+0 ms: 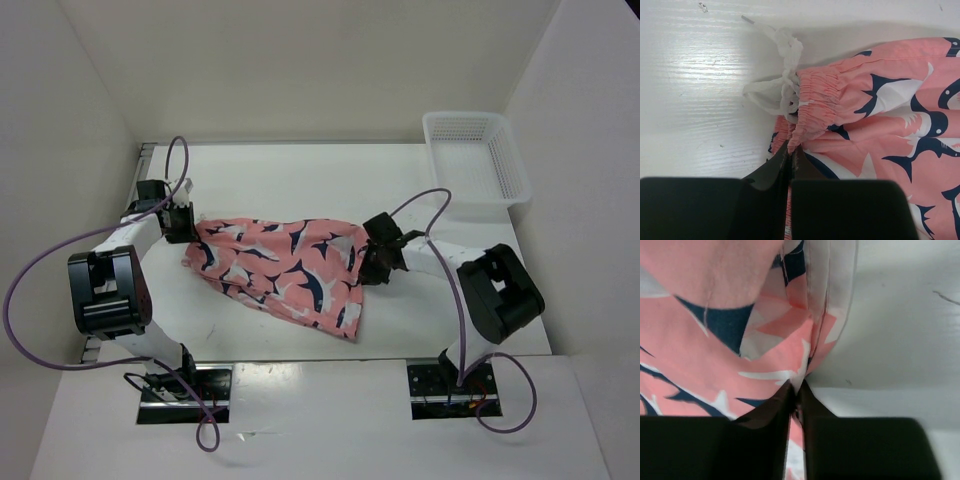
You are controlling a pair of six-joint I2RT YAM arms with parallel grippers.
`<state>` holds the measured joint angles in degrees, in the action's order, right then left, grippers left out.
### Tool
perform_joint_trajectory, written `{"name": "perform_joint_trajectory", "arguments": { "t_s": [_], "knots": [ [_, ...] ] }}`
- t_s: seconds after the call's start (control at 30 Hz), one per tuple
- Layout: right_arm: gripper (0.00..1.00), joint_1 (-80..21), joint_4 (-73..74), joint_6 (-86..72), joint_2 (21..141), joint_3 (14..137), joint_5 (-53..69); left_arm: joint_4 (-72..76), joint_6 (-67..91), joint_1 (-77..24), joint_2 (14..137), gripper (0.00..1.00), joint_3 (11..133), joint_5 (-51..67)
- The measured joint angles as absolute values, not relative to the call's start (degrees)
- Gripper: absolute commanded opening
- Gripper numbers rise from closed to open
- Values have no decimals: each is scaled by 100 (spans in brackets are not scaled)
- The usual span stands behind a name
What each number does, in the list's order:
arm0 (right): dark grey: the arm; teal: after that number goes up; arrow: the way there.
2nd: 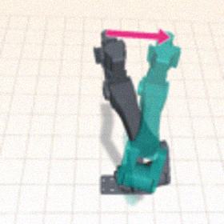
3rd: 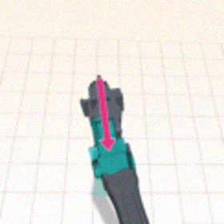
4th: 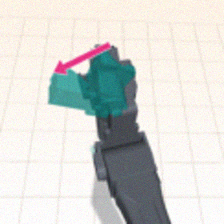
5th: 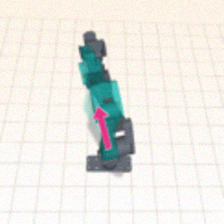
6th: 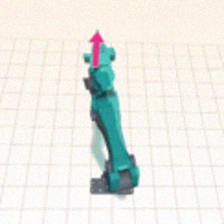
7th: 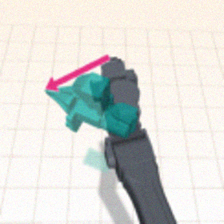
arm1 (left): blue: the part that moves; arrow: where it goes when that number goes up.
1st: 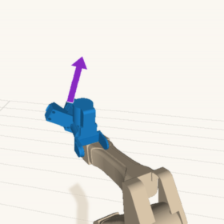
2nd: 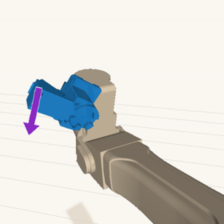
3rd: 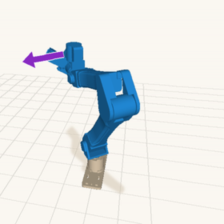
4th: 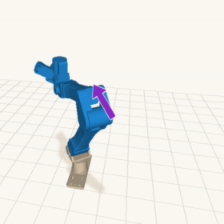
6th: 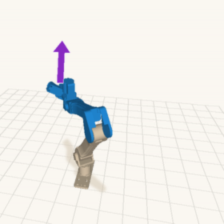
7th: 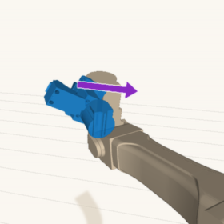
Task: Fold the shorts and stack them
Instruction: Fold the shorts
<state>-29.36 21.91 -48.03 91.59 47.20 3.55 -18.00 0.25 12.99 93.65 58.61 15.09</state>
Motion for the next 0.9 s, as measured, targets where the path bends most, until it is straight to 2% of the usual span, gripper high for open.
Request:
{"name": "perform_joint_trajectory", "arguments": {
  "t_s": [0.03,0.07,0.23,0.37,0.4,0.43,0.47,0.5,0.53,0.57,0.6,0.63,0.73,0.9],
  "knots": [
    [3,-2936,2121,-4805,9229,4746,340,-1800,25,1302,9365,0,5861,1514],
    [0,-2936,2058,-4807,9310,4801,360,-1798,25,1304,9365,0,5863,1518],
    [0,-2934,2008,-4659,9955,5557,213,-1861,23,1564,9371,0,6005,1546],
    [1,-2884,2021,-4344,10567,6364,-1,-1925,30,1896,9673,0,6670,1614],
    [8,-2856,2032,-4270,10715,6576,-25,-1935,34,1925,9793,1,6864,1691],
    [16,-2829,2036,-4200,10851,6766,-62,-1929,34,1927,9900,7,7017,1752],
    [39,-2792,2073,-4108,10980,6967,-104,-1911,27,1927,10001,16,7157,1815],
    [54,-2749,2123,-4036,11096,7172,-134,-1881,27,1920,10064,38,7247,1852],
    [67,-2709,2132,-3975,11144,7323,-158,-1874,-12,1909,10086,47,7293,1883],
    [87,-2663,2180,-3870,11168,7481,-220,-1870,-5,1905,10086,57,7310,1903],
    [95,-2630,2239,-3830,11170,7599,-237,-1883,-10,1905,10066,66,7319,1907],
    [100,-2591,2305,-3741,11170,7741,-250,-1892,30,1905,10051,75,7334,1907],
    [100,-2519,2453,-3568,11153,8123,-268,-1946,19,1942,10031,83,7352,1990],
    [100,-2447,2711,-3446,10704,8241,-281,-1994,23,2049,9966,84,7218,2091]
  ]
}}
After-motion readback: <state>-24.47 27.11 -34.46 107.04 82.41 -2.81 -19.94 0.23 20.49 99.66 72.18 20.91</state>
